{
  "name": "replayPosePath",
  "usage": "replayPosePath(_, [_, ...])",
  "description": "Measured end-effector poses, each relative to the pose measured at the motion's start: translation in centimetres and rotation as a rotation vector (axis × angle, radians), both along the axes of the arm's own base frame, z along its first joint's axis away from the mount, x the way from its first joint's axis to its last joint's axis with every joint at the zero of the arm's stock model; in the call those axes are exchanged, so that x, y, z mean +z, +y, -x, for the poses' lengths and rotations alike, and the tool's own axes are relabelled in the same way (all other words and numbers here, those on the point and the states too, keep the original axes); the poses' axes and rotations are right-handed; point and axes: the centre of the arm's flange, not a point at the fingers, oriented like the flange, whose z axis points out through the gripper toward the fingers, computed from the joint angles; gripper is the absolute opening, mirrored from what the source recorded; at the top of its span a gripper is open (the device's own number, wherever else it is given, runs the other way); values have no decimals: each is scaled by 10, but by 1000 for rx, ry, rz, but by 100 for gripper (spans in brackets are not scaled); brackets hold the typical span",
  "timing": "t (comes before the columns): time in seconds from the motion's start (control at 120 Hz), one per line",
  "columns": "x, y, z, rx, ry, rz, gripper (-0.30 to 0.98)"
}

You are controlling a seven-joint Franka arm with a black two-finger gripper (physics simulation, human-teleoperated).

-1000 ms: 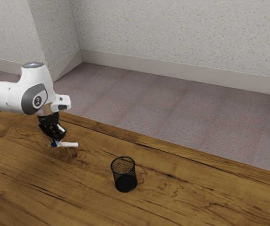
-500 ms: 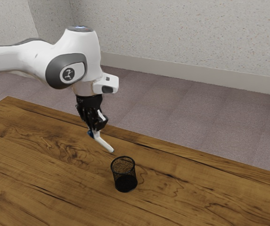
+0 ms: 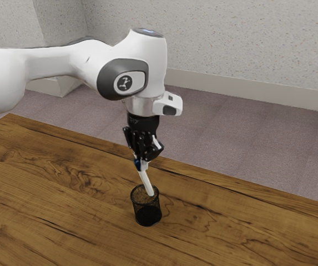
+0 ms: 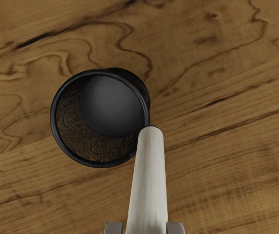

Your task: Put the marker into the pen holder.

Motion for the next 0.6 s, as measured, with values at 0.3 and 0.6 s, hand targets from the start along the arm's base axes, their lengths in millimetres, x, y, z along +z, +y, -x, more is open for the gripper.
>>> replayPosePath(0.3, [-78, 26, -40, 95, 133, -39, -3])
replayPosePath(0.6, [-69, 53, -69, 190, 119, 25, 34])
